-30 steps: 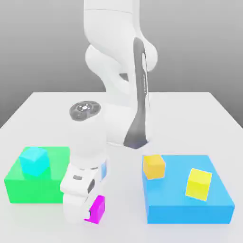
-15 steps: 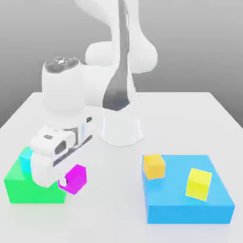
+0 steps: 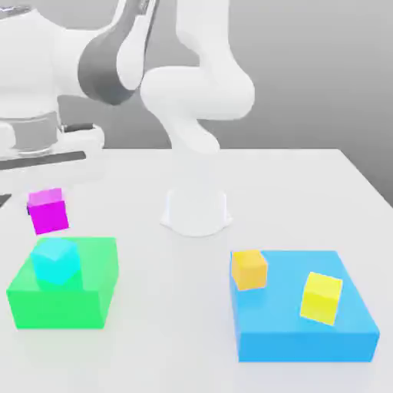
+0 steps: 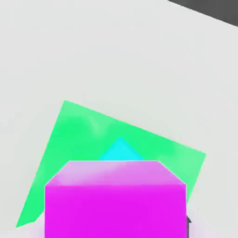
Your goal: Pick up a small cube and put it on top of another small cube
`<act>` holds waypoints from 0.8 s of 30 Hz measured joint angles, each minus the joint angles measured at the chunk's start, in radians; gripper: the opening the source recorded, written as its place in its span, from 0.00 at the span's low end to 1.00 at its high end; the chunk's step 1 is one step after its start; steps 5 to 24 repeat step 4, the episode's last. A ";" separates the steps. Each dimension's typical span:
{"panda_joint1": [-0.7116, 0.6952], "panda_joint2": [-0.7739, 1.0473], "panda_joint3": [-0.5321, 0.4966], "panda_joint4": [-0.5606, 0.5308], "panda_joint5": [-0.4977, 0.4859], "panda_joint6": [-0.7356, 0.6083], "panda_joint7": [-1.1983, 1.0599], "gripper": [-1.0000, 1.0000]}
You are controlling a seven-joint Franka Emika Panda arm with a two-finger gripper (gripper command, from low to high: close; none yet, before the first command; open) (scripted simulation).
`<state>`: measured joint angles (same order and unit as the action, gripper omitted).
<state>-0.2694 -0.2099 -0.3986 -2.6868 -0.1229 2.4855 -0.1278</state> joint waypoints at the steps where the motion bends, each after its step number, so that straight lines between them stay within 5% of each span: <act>1: 0.001 0.028 -0.004 -0.009 0.007 0.037 -0.006 1.00; 24: 0.001 0.028 -0.004 -0.009 0.007 0.037 -0.006 1.00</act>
